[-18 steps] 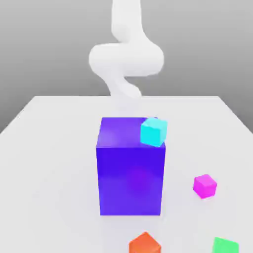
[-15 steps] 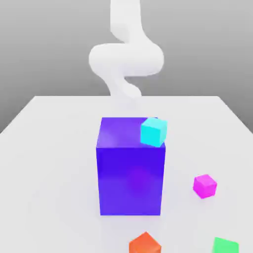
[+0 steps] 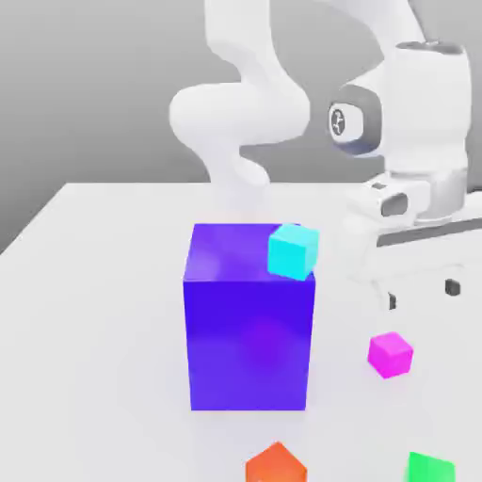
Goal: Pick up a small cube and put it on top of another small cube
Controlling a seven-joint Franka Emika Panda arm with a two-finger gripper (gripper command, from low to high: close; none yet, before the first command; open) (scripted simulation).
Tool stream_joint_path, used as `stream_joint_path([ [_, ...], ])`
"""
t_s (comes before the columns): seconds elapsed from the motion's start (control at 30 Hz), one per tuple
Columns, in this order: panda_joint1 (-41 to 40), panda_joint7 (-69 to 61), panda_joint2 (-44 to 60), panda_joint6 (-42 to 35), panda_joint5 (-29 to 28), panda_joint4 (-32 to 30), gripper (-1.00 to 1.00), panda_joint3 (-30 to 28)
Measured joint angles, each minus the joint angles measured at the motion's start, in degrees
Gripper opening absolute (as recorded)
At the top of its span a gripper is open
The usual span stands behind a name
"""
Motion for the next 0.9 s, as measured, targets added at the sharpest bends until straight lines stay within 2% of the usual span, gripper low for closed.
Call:
stream_joint_path([
  [0.1, 1.9, 6.3, 6.6, 4.3, -6.5, -2.4, 0.0, -0.3],
  [0.23, 7.5, 14.0, 15.1, 10.5, -16.6, -1.2, 0.0, -7.9],
  [0.3, 11.8, 16.2, 19.1, 13.8, -19.3, -0.3, 0.0, -12.7],
  [0.33, 13.0, 16.7, 20.3, 14.7, -20.0, 0.0, -1.0, -14.1],
  [0.57, 13.0, 16.8, 20.1, 14.7, -20.0, -0.1, -1.0, -14.1],
  [0.67, 9.0, 13.3, 15.1, 10.8, -15.5, -1.3, -1.0, -9.1],
  [0.8, 7.1, 6.3, 7.4, 4.6, -6.2, -2.6, -1.0, -5.0],
  [0.9, 5.7, 4.4, 8.3, 0.6, -6.1, 2.1, -1.0, -5.6],
])
